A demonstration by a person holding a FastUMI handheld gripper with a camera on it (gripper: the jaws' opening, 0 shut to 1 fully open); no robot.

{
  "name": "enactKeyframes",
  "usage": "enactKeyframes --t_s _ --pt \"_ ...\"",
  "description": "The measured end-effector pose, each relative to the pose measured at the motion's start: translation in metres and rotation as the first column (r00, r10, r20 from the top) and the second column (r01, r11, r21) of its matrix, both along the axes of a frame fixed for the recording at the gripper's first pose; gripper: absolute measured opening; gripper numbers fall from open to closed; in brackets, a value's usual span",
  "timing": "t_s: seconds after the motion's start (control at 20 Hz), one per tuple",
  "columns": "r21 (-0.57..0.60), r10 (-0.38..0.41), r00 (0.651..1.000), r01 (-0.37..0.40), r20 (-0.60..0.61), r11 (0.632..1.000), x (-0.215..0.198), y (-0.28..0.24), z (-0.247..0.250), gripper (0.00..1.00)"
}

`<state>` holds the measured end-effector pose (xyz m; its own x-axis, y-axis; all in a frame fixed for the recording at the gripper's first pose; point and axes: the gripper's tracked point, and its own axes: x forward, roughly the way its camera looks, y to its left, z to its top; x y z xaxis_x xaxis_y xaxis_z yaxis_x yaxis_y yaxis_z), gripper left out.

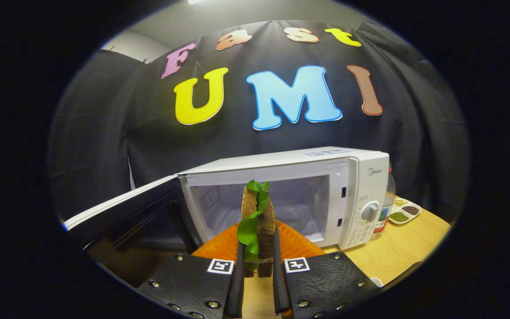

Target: Open the microwave, put the food inside, and close the microwave door.

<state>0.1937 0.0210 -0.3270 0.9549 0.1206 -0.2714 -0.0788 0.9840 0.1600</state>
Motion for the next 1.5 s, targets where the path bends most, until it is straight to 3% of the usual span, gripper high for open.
enactKeyframes --t_s 0.3,0.55,0.85,1.0,1.15,1.25,1.5 --pt "-0.061 -0.016 1.000 0.016 0.005 0.998 0.065 0.019 -0.020 0.27" --pt "-0.022 -0.031 0.999 0.031 -0.019 0.999 0.125 0.031 -0.040 0.27" --pt "-0.066 -0.017 1.000 0.018 0.020 0.998 0.162 0.035 -0.044 0.27" --pt "-0.153 -0.103 0.994 0.105 0.021 0.983 0.172 0.006 -0.054 0.45" --pt "-0.308 -0.219 0.975 0.218 0.032 0.926 0.170 -0.036 -0.055 0.60" --pt "-0.287 -0.183 0.983 0.175 -0.001 0.942 0.166 -0.034 -0.055 0.71" --pt "-0.222 -0.091 0.995 0.079 -0.041 0.972 0.132 -0.020 -0.042 0.68"
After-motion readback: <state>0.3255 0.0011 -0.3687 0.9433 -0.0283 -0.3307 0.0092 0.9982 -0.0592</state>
